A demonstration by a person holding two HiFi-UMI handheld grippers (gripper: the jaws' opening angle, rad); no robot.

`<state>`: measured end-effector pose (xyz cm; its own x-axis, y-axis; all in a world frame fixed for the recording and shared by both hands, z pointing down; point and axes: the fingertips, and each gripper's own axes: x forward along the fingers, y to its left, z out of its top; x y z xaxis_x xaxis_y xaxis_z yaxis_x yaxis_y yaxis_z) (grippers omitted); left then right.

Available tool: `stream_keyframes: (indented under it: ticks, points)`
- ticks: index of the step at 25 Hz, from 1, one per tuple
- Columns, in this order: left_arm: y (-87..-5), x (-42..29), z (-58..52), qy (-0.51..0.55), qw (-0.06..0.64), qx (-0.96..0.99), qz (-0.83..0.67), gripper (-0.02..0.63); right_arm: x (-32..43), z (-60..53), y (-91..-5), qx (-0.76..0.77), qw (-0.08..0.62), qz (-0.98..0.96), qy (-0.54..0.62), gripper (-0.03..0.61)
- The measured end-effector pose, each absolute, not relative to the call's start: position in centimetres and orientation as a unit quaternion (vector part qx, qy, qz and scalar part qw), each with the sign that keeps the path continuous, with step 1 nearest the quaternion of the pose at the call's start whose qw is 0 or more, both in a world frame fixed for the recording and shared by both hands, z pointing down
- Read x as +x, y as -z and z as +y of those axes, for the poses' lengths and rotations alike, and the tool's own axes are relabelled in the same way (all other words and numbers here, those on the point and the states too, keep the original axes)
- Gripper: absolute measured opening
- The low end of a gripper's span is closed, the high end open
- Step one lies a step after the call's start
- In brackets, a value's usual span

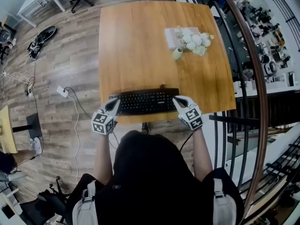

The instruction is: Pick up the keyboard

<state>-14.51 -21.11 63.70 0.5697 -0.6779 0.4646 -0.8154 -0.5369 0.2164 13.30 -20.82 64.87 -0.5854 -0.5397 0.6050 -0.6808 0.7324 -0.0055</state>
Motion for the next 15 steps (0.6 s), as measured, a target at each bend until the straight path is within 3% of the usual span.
stream_keyframes:
  ticks: [15]
  points:
    - [-68.1, -19.4, -24.2, -0.187, 0.23, 0.856, -0.423, 0.012, 13.1, -22.3, -68.8, 0.372, 0.328, -0.854, -0.16, 0.005]
